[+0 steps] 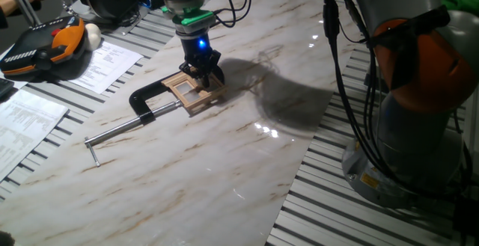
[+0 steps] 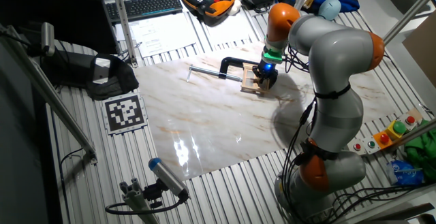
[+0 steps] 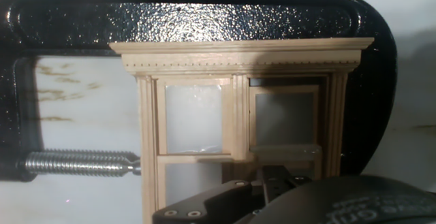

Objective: Open a sliding window

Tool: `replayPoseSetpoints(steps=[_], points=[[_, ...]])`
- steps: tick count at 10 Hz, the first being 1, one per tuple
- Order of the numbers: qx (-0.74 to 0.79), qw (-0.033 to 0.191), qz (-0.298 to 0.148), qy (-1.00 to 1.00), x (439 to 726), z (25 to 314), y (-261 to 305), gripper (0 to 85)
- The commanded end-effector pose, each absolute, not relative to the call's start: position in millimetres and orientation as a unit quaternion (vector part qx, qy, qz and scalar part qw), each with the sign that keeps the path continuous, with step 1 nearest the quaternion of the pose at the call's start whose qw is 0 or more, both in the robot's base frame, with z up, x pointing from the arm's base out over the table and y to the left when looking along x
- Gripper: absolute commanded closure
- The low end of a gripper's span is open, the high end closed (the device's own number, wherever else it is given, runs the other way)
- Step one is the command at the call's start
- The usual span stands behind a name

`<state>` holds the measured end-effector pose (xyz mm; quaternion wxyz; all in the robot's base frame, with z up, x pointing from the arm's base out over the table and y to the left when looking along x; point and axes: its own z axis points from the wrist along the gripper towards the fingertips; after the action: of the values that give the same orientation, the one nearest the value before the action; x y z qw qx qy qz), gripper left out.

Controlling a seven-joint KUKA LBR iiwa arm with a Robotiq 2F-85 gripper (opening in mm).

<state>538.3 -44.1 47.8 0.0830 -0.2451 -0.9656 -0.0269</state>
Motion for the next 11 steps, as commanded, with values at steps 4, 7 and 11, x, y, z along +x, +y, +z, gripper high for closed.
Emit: replayPoseSetpoints(steps=[4,7,11], points=[[-0.245,0.081,-0.024,-0.966,540.1,47.7,-43.8,85.0],[-0.245,0.08,-0.024,-0.966,541.7,46.2,-43.4,85.0],[-0.244,0.077,-0.019,-0.966,544.4,47.5,-43.4,85.0]])
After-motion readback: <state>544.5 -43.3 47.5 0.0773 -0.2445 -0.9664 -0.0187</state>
